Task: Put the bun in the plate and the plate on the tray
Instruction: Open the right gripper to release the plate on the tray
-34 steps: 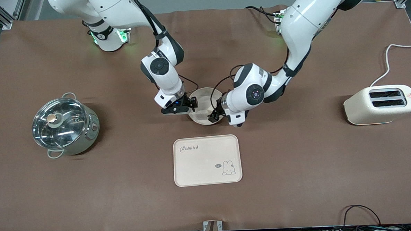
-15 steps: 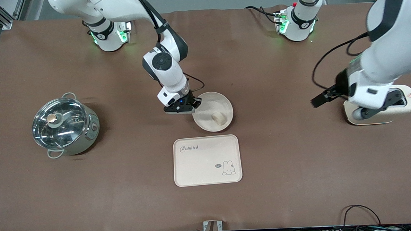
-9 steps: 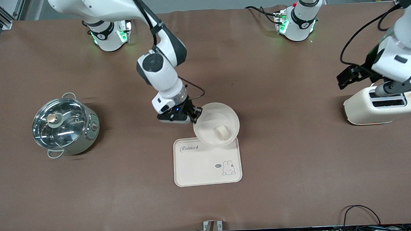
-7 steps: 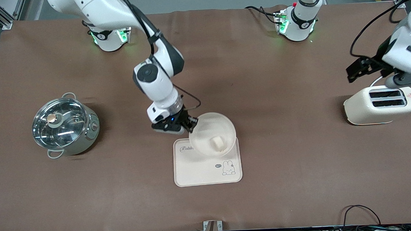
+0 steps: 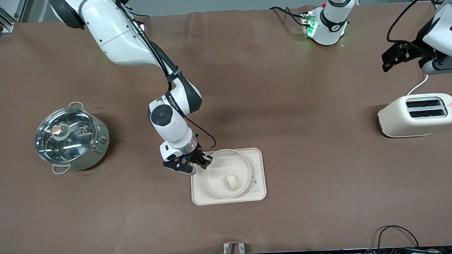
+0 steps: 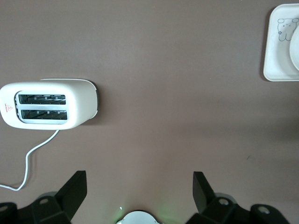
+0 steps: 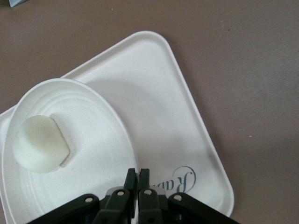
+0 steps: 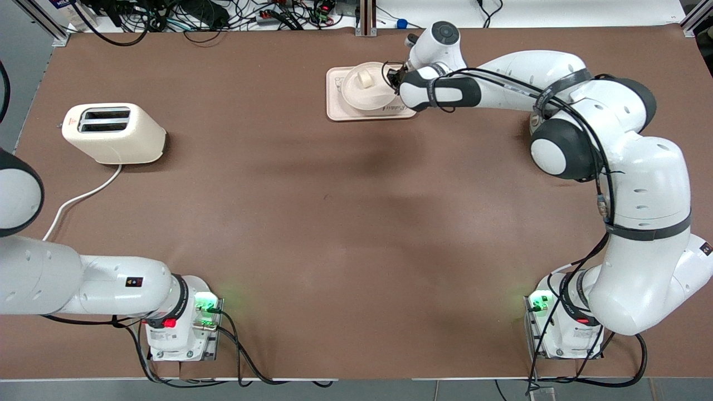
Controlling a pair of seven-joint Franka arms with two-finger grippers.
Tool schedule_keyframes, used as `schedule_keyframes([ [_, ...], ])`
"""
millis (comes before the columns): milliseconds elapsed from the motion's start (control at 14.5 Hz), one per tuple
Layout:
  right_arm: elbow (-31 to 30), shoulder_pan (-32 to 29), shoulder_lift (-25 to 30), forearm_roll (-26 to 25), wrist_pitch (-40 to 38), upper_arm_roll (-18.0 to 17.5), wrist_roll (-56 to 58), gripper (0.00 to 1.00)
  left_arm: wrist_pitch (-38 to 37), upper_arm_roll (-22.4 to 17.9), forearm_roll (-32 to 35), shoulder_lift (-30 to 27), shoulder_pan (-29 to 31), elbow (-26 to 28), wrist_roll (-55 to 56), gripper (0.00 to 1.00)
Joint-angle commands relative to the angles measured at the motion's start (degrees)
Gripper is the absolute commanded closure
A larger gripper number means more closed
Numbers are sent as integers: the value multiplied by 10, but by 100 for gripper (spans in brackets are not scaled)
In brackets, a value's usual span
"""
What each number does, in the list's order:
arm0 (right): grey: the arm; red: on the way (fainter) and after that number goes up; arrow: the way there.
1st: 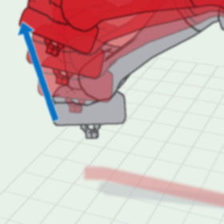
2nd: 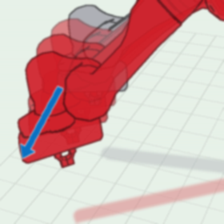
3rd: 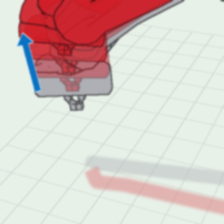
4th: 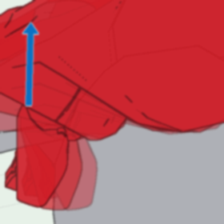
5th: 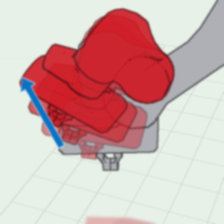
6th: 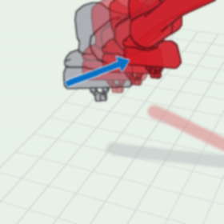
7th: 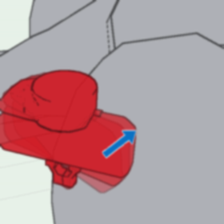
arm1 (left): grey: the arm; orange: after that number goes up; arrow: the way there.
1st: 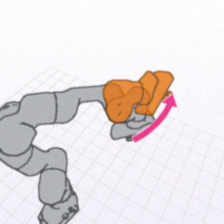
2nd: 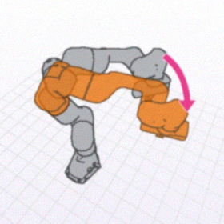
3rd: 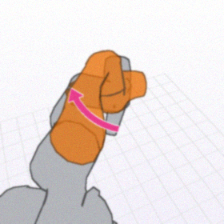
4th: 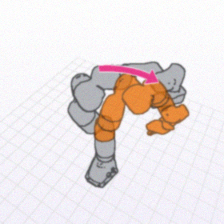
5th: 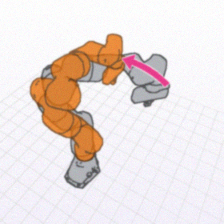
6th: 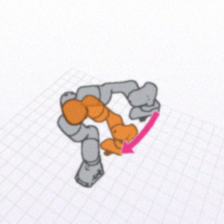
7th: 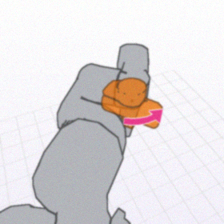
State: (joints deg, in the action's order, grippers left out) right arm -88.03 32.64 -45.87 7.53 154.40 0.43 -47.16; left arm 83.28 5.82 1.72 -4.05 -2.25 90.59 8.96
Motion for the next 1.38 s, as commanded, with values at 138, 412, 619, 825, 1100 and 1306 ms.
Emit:
schedule_keyframes([
  [138, 14, 6, -7, 5, 5, -3, -10, 100, 7, -5, -10, -9, -5, 15, -14, 0],
  [412, 13, -2, -24, 5, 55, -3, -3, 100, 6, -5, -9, -7, -7, 10, -19, 0],
  [619, 13, -4, -27, 3, 56, -3, -1, 100, 6, -5, -10, -7, 0, 10, -46, 0],
  [825, 13, -5, -28, 2, 56, -3, -1, 99, 7, -6, -4, 9, -1, -13, -54, 0],
  [1100, 13, -9, -29, 6, 56, -3, -3, 59, 6, -8, -8, 13, 1, -18, -54, 0],
  [1306, 12, -11, -25, 5, 52, -3, -2, 38, 3, -8, -8, 12, 1, -19, -52, 0],
])
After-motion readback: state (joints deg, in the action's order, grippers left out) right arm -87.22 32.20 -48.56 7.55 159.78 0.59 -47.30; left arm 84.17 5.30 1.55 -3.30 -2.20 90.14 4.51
